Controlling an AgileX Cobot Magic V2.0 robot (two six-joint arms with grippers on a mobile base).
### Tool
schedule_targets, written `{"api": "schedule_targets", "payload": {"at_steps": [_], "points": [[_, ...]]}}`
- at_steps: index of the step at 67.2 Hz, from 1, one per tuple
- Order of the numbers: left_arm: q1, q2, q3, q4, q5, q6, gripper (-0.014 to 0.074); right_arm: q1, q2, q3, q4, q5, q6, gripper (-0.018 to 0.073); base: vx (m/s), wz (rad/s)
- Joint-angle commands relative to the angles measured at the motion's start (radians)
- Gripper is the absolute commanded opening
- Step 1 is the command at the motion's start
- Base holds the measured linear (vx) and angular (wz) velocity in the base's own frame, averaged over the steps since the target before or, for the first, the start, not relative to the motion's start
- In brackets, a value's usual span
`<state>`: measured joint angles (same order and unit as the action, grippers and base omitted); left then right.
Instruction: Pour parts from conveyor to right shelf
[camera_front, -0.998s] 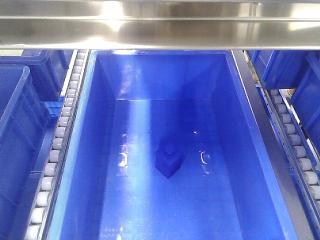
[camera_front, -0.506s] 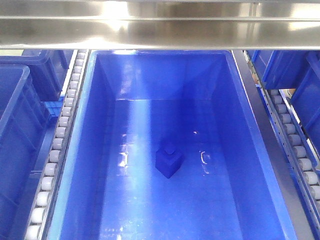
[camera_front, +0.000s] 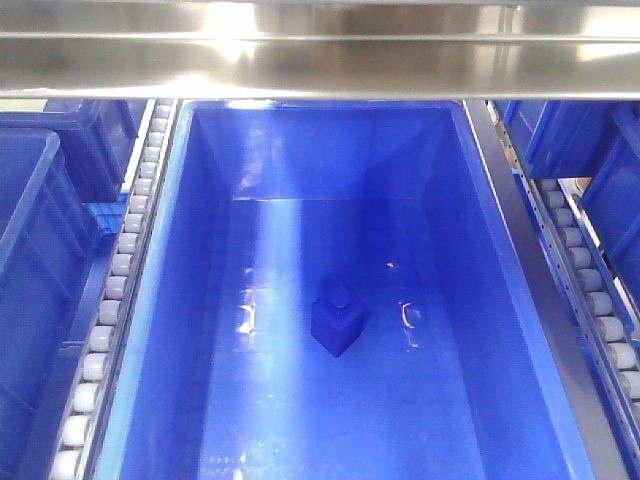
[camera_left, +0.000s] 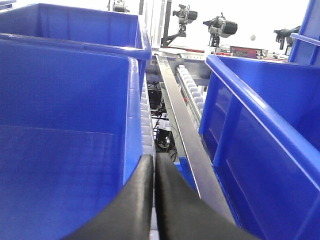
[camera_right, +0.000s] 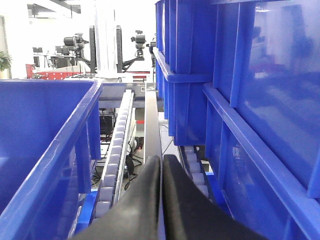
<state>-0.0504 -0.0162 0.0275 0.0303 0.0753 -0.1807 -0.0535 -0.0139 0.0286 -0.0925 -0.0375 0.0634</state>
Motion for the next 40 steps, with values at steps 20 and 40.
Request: {"api": "schedule_targets", "payload": {"at_steps": [20,40], "points": [[-0.003,-0.007,0.022,-0.009,-0.075,-0.004,-0.0006,-0.006,-0.006,0.018,-0.010,-0.077,-0.001,-0.0008,0.00,0.00],[-0.003,-0.007,0.022,-0.009,-0.075,-0.004,-0.0006,-0.006,-0.006,0.018,-0.010,-0.077,-0.001,-0.0008,0.00,0.00]]}}
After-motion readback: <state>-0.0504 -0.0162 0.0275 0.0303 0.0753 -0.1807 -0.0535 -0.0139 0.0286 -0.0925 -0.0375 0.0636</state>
